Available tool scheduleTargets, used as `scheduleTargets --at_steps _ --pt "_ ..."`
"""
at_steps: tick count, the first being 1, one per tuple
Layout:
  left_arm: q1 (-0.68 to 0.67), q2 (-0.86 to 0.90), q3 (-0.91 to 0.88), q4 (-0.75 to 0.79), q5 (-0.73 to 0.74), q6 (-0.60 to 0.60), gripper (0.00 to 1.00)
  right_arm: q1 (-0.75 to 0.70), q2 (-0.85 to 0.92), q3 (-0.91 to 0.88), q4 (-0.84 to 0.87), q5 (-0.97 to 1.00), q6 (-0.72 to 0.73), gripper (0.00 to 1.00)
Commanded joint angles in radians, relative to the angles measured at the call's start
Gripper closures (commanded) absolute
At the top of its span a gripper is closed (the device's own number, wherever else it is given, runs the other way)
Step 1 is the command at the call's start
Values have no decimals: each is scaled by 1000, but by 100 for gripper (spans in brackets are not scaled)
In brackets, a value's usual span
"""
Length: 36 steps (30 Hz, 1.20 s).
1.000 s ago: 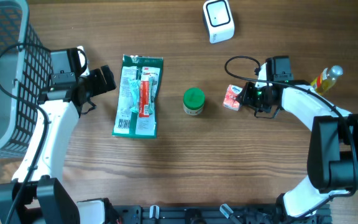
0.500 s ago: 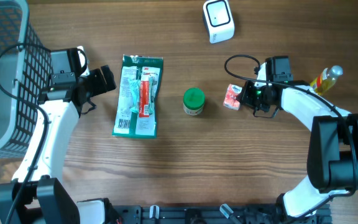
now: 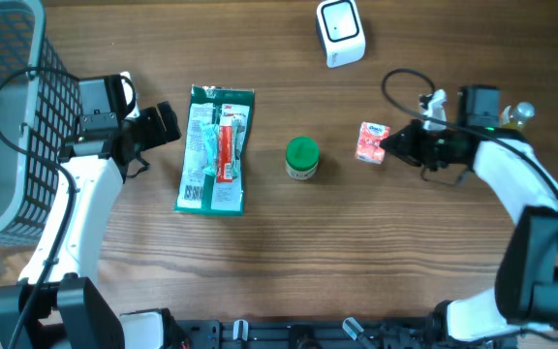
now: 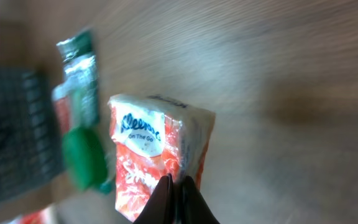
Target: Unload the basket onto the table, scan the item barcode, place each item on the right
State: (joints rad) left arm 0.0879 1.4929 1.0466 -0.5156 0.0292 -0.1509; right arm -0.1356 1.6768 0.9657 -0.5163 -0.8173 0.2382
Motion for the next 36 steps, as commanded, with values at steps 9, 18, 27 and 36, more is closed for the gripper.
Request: scheduleTargets --at_steps 9,18,27,36 --pt "6 0 7 3 15 16 0 -87 -32 -5 -265 -806 -472 96" --pt "6 0 7 2 15 16 0 -87 -124 -5 -597 -806 -710 96" --pt "6 0 7 2 15 16 0 -86 -381 -5 -633 -806 -634 96" --pt "6 0 7 2 15 16 0 -86 -443 -5 -526 -614 -469 96"
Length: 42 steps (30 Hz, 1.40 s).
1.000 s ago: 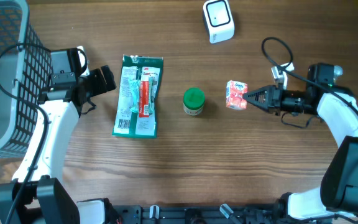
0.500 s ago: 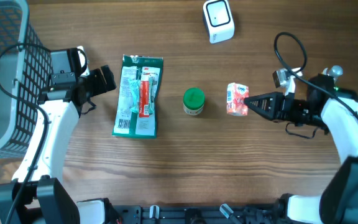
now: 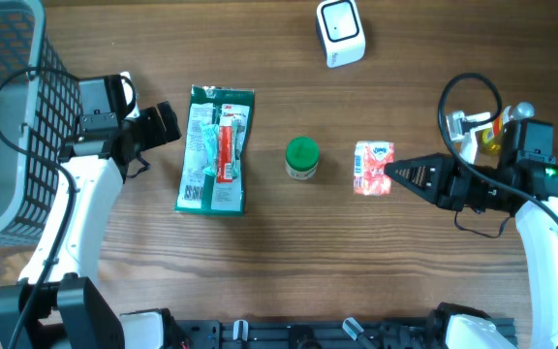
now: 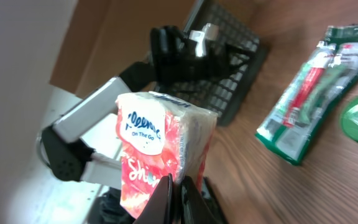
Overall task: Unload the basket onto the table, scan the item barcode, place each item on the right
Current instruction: 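Raise the Kleenex pack with the right gripper under the white scanner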
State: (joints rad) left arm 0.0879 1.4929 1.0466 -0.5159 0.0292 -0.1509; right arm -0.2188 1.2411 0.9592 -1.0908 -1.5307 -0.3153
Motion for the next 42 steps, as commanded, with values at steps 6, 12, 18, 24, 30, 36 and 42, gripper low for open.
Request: scheduleTargets --at_steps 6,12,18,24,30,36,42 --pt "6 0 7 3 15 16 0 -3 -7 2 130 546 200 96" --pt "6 0 7 3 15 16 0 -3 -7 7 166 809 331 96" --pt "6 0 7 3 15 16 0 100 8 250 61 1061 401 96" --pt "6 0 7 3 15 16 0 258 241 811 -207 1273 446 96" --pt "6 0 7 3 15 16 0 388 528 1119 -175 1487 416 96" --pt "6 0 7 3 15 16 0 493 771 1118 113 1787 326 96" --pt "6 0 7 3 15 16 0 556 974 1118 375 2018 177 96"
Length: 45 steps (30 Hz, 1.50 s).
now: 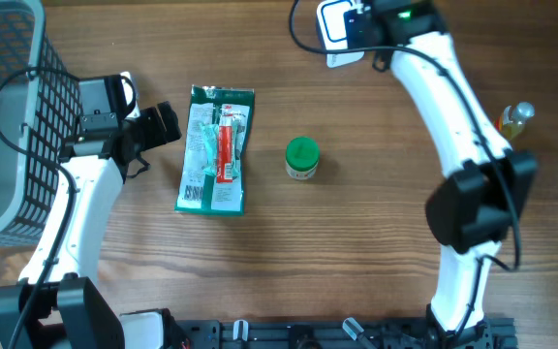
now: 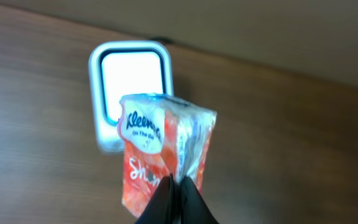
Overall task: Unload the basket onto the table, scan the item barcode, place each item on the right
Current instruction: 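Raise the Kleenex pack with the right gripper under the white scanner, then carry the Kleenex pack right and place it near the Vim bottle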
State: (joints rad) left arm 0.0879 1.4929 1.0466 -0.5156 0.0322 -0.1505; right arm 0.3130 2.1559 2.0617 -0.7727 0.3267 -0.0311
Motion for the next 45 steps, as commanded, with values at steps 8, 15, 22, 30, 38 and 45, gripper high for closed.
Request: scheduleTargets --at_steps 8,15,22,30,38,45 --pt "6 0 7 2 12 16 0 44 207 14 346 228 -417 96" --pt "6 0 7 2 12 16 0 54 228 13 444 234 -525 96" --pt "6 0 7 2 12 16 0 62 260 9 440 246 -579 96" --pt "6 0 7 2 12 16 0 62 275 8 431 269 -605 96" --pt "6 0 7 2 12 16 0 66 57 8 290 299 -443 95" --pt "6 0 7 2 12 16 0 10 -144 8 -419 -128 78 96"
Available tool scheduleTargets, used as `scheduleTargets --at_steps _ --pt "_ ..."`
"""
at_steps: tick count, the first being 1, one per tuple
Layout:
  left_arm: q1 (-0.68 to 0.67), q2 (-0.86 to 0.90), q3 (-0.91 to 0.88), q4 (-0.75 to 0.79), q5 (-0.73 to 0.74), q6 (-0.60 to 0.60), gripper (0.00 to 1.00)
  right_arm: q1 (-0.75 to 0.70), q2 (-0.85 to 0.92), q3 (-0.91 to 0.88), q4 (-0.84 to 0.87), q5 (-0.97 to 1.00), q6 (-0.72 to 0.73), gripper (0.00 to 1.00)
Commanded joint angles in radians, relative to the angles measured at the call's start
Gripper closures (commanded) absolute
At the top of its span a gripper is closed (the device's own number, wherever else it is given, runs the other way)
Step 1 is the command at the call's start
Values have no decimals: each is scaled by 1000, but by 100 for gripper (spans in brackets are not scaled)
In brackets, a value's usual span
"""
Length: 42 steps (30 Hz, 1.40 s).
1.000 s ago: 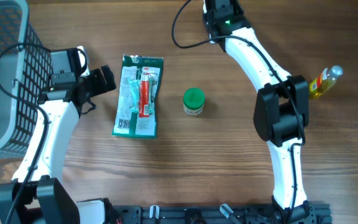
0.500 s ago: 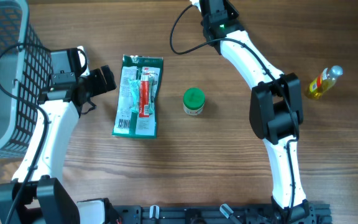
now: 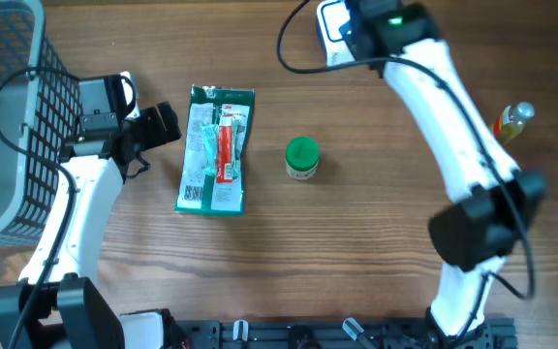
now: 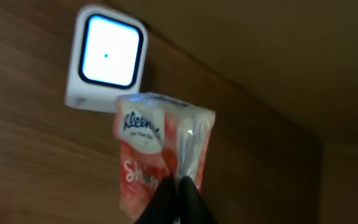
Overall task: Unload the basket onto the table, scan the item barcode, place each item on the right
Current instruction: 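Carry the Kleenex pack right and place it near the Vim bottle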
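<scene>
My right gripper (image 4: 179,184) is shut on the lower edge of a red and white Kleenex tissue pack (image 4: 157,146) and holds it upright in the air. Above and to the left of the pack lies the white scanner (image 4: 107,59), its window lit with a small dot. In the overhead view the right arm reaches to the table's far edge, and its gripper end (image 3: 371,21) covers the pack and part of the scanner (image 3: 328,17). My left gripper (image 3: 163,124) rests by the basket, left of the packet, nothing seen in it.
A green toothbrush packet (image 3: 216,147) lies left of centre. A green-lidded jar (image 3: 301,157) stands beside it. A grey wire basket (image 3: 8,116) fills the far left. A small yellow bottle (image 3: 511,120) stands at the right edge.
In the right wrist view the scanner stood right behind the pack; now it sits up and to the left, smaller, its window bluish with a dot. The grip is unchanged and the left arm is still.
The tissue pack stood on the table right of the jar with my right gripper shut on it. Then it was held up nearer the jar. Then it was at the scanner on the far edge, and it is still held near it now.
</scene>
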State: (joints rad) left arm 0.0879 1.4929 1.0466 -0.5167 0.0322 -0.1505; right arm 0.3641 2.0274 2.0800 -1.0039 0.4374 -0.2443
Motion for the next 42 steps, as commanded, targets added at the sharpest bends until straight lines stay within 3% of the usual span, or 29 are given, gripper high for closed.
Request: scheduleTargets --at_steps 1,3,8,16,21,25,28,34,42 --pt "6 0 7 3 12 16 0 -64 -6 -21 -282 -272 354 96" --pt "6 0 7 3 12 16 0 -107 -4 -87 -374 -275 424 96" --pt "6 0 7 3 12 16 0 -184 -4 -291 -359 -281 439 96" --pt "6 0 7 3 12 16 0 -257 -4 -523 -160 -269 426 94" --pt "6 0 7 3 12 16 0 -266 -4 -542 -89 -282 427 63" --pt "6 0 7 3 12 16 0 -266 -4 -545 -74 -445 427 64" --pt "6 0 7 3 12 16 0 -265 -4 -582 -55 -462 428 67" --pt "6 0 7 3 12 16 0 -266 -4 -738 179 -457 380 68" --pt "6 0 7 3 12 16 0 -280 -4 -760 169 -167 435 69"
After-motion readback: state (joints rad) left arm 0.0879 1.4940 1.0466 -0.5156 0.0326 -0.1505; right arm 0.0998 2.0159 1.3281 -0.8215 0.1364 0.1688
